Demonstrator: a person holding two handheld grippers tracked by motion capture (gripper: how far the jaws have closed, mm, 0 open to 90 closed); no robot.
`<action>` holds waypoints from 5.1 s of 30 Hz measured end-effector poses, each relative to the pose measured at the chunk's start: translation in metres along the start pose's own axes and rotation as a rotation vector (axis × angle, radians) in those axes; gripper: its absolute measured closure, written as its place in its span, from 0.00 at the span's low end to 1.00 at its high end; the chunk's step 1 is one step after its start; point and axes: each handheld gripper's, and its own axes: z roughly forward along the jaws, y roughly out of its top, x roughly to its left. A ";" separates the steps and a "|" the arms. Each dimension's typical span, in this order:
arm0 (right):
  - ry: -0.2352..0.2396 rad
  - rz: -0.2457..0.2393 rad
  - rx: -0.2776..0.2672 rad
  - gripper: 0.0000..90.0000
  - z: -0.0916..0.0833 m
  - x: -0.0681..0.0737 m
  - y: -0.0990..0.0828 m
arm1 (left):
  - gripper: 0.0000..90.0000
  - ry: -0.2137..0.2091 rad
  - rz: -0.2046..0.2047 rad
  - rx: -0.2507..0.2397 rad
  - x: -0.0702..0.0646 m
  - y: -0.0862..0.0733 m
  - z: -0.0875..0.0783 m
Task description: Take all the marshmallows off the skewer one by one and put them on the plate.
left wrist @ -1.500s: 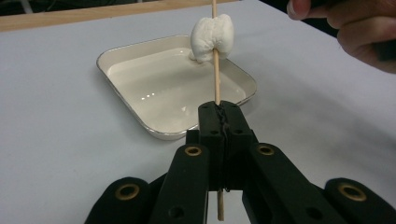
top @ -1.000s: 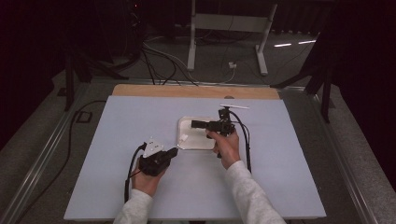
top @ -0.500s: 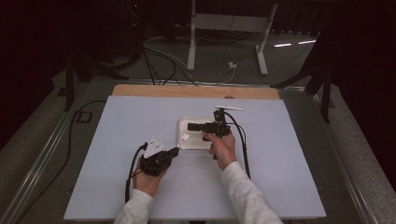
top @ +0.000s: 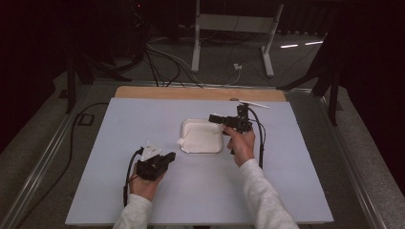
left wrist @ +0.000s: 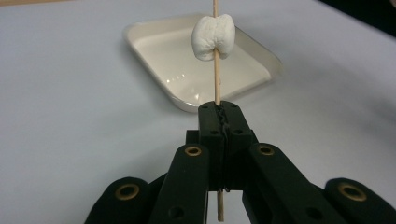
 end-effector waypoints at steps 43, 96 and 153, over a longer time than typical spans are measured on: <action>0.009 -0.194 0.164 0.27 0.046 0.025 -0.034 | 1.00 0.015 -0.016 -0.050 -0.007 0.010 0.012; 0.095 -0.081 0.140 0.90 0.049 0.032 -0.036 | 1.00 -0.009 0.044 -0.069 -0.022 0.005 0.012; 0.022 -0.025 0.059 0.92 0.042 0.011 -0.016 | 1.00 0.041 0.132 -0.014 -0.018 -0.003 -0.009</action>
